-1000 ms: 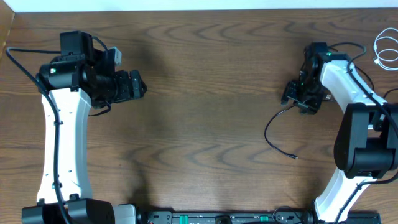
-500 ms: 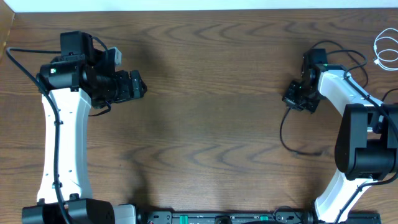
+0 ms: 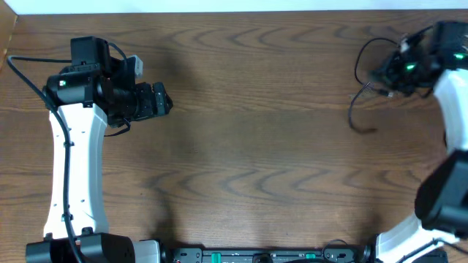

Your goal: Untangle cables

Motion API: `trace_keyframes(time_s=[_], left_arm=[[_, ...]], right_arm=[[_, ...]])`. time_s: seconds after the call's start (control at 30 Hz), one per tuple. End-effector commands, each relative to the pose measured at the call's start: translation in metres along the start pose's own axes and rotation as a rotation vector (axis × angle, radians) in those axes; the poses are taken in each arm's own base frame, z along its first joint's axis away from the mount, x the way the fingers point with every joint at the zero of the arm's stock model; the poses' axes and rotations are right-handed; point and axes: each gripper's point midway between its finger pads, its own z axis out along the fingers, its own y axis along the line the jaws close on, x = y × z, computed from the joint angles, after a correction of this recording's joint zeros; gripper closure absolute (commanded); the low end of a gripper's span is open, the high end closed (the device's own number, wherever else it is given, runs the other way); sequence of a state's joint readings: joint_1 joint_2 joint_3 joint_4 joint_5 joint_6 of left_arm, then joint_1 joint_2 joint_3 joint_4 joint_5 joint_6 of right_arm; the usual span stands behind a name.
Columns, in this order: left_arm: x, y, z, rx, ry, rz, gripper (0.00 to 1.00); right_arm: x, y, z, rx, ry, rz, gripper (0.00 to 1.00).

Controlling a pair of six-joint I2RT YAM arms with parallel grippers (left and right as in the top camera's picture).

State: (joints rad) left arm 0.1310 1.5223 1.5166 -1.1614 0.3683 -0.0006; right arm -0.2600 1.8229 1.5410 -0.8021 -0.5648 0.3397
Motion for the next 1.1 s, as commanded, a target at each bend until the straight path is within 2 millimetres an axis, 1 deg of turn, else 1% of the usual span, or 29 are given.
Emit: trace_keyframes(time_s=[0.0,0.03,0.1,0.13,0.17,0.23,0.27,0.33,0.37,0.4,0.47,0.53,0.6,0.73,0.8,0.87,0.9,0.93,1.07], left_arm=[[-0.003,-0.002,-0.003,0.013,-0.020,0.003,0.09],[-0.004,-0.003,-0.003,0.013,-0.023,0.004,0.08],[-0.005,-0.003,-0.003,0.013,-0.027,0.005,0.09],[-0.005,-0.003,-0.003,0.013,-0.027,0.005,0.09],[-0.005,-0.003,-0.003,0.013,-0.027,0.005,0.09],[-0.005,-0.003,-0.003,0.013,-0.027,0.005,0.09],[-0.005,-0.003,-0.003,0.013,-0.027,0.005,0.09],[-0.005,-0.003,-0.003,0.013,-0.027,0.005,0.09],[-0.005,-0.003,-0.003,0.013,-0.027,0.005,0.08],[-0.005,-0.003,-0.003,0.013,-0.027,0.005,0.09],[-0.005,-0.003,-0.003,0.013,-0.028,0.006,0.09],[-0.006,-0.003,-0.003,0.013,-0.029,0.006,0.09],[-0.006,-0.003,-0.003,0.014,-0.031,0.007,0.09],[-0.006,-0.003,-0.003,0.014,-0.031,0.007,0.09],[-0.006,-0.003,-0.003,0.014,-0.031,0.007,0.09],[-0.006,-0.003,-0.003,0.014,-0.031,0.007,0.09],[-0.006,-0.003,-0.003,0.014,-0.031,0.007,0.08],[-0.006,-0.003,-0.003,0.014,-0.032,0.007,0.09],[-0.007,-0.003,-0.003,0.014,-0.034,0.008,0.08]], right_arm=[[-0.020,0.050,-0.059,-0.218,-0.128,-0.267,0.99],[-0.022,0.055,-0.069,-0.239,-0.152,-0.288,0.99],[-0.027,0.059,-0.094,-0.207,-0.224,-0.315,0.99],[-0.029,0.059,-0.101,-0.178,-0.249,-0.321,0.99],[-0.033,0.054,-0.117,-0.091,-0.309,-0.304,0.99],[-0.036,0.046,-0.138,0.019,-0.383,-0.259,0.99],[-0.037,0.037,-0.162,0.127,-0.462,-0.198,0.99],[-0.035,0.031,-0.198,0.227,-0.575,-0.133,0.99],[-0.034,0.032,-0.212,0.250,-0.621,-0.121,0.99],[-0.033,0.033,-0.222,0.268,-0.658,-0.115,0.99],[-0.032,0.034,-0.235,0.284,-0.704,-0.117,0.99],[-0.033,0.032,-0.235,0.296,-0.716,-0.116,0.99],[-0.038,0.019,-0.226,0.333,-0.717,-0.101,0.99],[-0.056,-0.007,-0.195,0.368,-0.739,-0.105,0.99],[-0.063,-0.012,-0.183,0.364,-0.746,-0.131,0.99],[-0.073,-0.020,-0.166,0.354,-0.754,-0.142,0.99],[-0.077,-0.022,-0.162,0.354,-0.755,-0.143,0.99],[-0.085,-0.027,-0.152,0.352,-0.760,-0.144,0.99],[-0.108,-0.040,-0.127,0.349,-0.776,-0.149,0.99]])
